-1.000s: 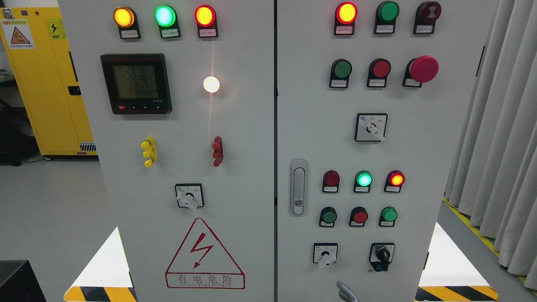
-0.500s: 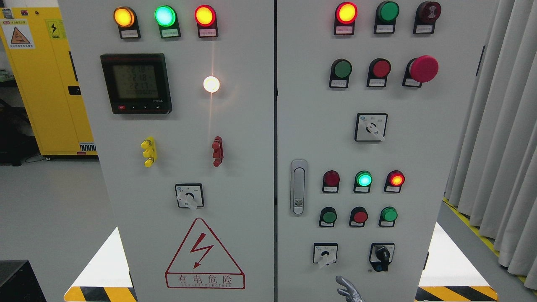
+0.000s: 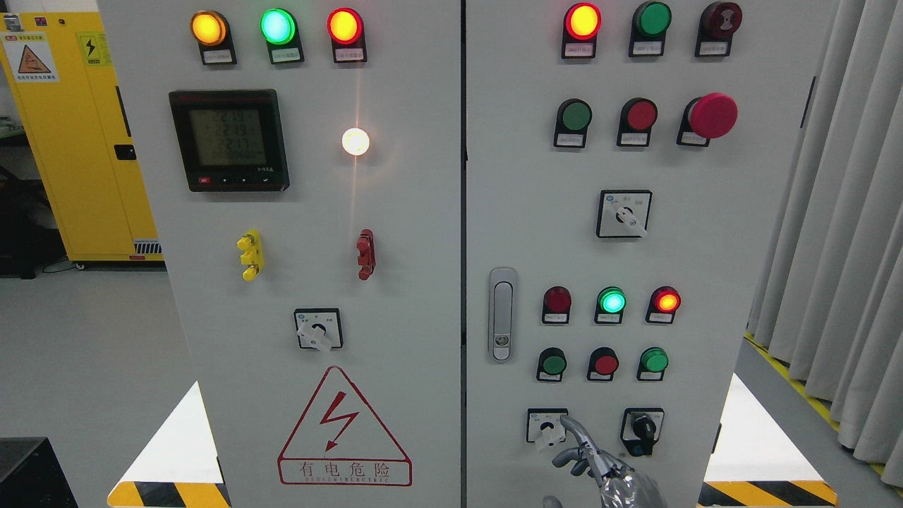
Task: Press green start button
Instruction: 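Move the right hand up to the green push button on the lower row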
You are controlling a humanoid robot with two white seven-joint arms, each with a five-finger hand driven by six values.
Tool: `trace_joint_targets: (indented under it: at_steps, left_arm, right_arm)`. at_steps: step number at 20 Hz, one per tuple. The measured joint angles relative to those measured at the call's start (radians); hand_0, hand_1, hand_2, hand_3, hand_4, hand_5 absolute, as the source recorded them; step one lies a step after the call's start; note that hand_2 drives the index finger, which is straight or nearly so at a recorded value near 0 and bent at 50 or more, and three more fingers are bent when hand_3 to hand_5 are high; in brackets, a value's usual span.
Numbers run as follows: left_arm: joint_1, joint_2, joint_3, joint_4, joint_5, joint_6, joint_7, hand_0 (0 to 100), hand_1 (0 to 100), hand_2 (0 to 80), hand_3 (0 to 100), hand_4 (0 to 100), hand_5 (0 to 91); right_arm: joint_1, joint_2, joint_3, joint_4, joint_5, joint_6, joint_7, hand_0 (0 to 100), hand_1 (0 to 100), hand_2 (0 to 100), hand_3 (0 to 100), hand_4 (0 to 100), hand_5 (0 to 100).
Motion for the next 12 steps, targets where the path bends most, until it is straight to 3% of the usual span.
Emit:
trace_joint_targets:
  at_steps: [12]
  left_arm:
    - [0.000,0.000,0.000,0.000,0.000,0.000,0.000,12,56,0.0,0,0,0.0]
  right_arm:
    - [-0.102,-0.002,-0.030,0.047,0.146,0.011,-0.002,61,93,0,75,84,89]
